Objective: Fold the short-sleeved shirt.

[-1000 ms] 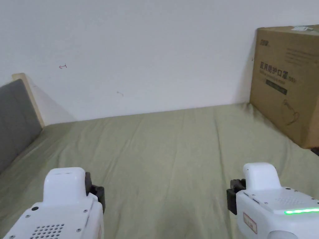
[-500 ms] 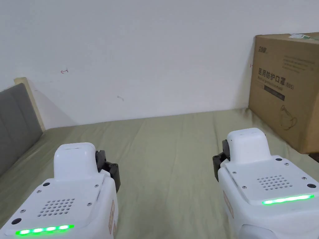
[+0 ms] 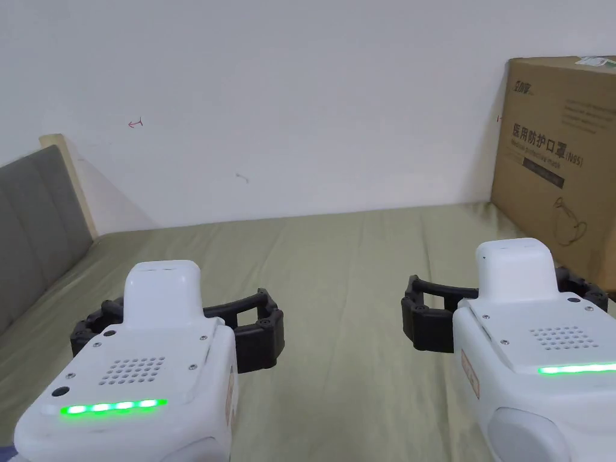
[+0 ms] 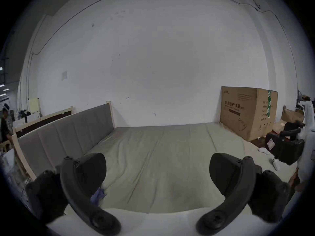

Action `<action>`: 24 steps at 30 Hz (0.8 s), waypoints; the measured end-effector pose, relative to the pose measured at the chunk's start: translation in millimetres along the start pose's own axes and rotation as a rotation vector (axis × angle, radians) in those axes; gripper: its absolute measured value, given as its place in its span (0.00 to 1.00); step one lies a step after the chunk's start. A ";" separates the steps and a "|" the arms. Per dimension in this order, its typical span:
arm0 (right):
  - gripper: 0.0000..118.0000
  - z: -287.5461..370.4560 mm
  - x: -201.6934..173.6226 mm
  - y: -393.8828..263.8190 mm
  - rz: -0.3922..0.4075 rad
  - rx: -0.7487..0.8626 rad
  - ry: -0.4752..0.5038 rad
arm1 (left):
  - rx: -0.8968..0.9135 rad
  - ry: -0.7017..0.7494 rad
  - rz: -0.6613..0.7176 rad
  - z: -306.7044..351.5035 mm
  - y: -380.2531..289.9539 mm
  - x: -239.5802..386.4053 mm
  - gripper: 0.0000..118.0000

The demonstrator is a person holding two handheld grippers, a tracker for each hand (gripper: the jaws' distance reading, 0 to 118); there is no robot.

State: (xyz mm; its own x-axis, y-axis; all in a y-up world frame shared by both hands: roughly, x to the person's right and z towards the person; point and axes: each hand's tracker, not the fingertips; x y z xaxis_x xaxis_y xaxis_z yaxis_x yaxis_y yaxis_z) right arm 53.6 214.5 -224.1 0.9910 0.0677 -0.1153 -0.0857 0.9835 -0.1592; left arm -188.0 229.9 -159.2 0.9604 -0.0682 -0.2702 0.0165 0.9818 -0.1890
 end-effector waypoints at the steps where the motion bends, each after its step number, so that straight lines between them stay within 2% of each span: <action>1: 0.97 -0.1 0.1 0.3 -0.003 0.003 -0.004 | -0.006 -0.029 0.000 -0.8 -0.1 -0.5 1.00; 4: 0.97 -0.6 0.8 2.6 -0.014 0.002 0.021 | -0.007 -0.057 0.011 1.0 0.0 -0.7 1.00; 8: 0.97 -2.0 -4.1 2.3 0.030 -0.001 0.008 | -0.043 0.015 -0.005 -4.9 0.8 2.7 1.00; 13: 0.97 -2.1 -2.4 1.9 0.004 -0.006 0.022 | -0.008 -0.103 0.030 0.0 5.1 -1.5 1.00; 24: 0.97 -6.8 -5.2 -2.9 0.021 -0.049 0.008 | -0.027 -0.071 -0.001 2.0 2.5 5.8 1.00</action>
State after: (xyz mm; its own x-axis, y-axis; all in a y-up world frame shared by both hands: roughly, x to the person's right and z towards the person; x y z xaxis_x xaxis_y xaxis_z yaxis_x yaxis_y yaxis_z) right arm 48.0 210.2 -229.7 0.9881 0.0871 -0.1268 -0.1120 0.9725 -0.2044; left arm -181.8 232.3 -159.3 0.9776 -0.0560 -0.2028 0.0112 0.9764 -0.2155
